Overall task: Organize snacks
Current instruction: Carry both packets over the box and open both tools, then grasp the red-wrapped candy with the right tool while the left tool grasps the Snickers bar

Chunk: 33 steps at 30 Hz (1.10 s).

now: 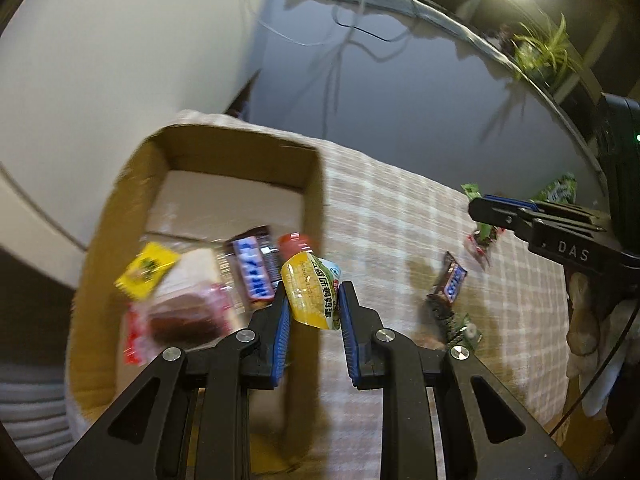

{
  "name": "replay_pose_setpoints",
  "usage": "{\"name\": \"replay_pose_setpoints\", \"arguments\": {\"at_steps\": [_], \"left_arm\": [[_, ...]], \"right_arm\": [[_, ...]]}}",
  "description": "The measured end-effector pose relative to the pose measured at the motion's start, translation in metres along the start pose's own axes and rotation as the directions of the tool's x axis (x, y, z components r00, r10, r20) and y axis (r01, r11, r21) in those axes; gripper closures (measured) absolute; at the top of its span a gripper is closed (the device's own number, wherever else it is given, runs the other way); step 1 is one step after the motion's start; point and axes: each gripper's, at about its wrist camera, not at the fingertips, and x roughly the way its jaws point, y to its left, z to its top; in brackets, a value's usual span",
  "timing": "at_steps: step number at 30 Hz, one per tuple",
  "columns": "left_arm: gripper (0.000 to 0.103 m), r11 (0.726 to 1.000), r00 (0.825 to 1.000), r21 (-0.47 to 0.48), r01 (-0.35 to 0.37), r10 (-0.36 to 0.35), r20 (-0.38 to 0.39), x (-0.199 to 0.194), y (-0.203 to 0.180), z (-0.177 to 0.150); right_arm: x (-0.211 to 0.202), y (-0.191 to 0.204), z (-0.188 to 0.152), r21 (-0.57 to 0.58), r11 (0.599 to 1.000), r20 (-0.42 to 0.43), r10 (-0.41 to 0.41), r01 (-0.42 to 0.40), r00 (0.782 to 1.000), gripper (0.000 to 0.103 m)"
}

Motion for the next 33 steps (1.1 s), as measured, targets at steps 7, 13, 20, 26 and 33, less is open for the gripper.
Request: {"name": "replay_pose_setpoints", "arguments": {"at_steps": [7,13,20,26,33], "left_arm": [[0.081,0.997,0.999,-0.063,-0.038,0.039,0.019,-0.015,0.029,-0.014],[0.081,0.992,0.998,-0.111,-0.062,0.065,0.024,-0.022,0.053,-0.026],[0.081,0.988,0.997,-0.133,-0.073,0.075,0.012,-0.023,0.064,-0.034],[0.08,0.99,0.997,-0.126,-0.07,0.072,0.011,-0.023,0.066,-0.037],[0.04,0.994,0.997,-0.077,-0.076,0.078,0.02,-0.027,0.052,-0.038]], "right_arm": [[0.02,0.057,0.025,-0.109,0.993,-0.011,0.046,-0.047,0.999,0.081],[0.038,0.085,0.035,-0.159,0.985,-0.033,0.058,-0.062,0.998,0.081],[0.053,0.106,0.036,-0.191,0.979,-0.061,0.066,-0.076,0.996,0.081],[0.054,0.116,0.035,-0.216,0.973,-0.063,0.069,-0.082,0.996,0.07],[0.044,0.113,0.032,-0.203,0.977,-0.03,0.055,-0.06,0.998,0.032]]}}
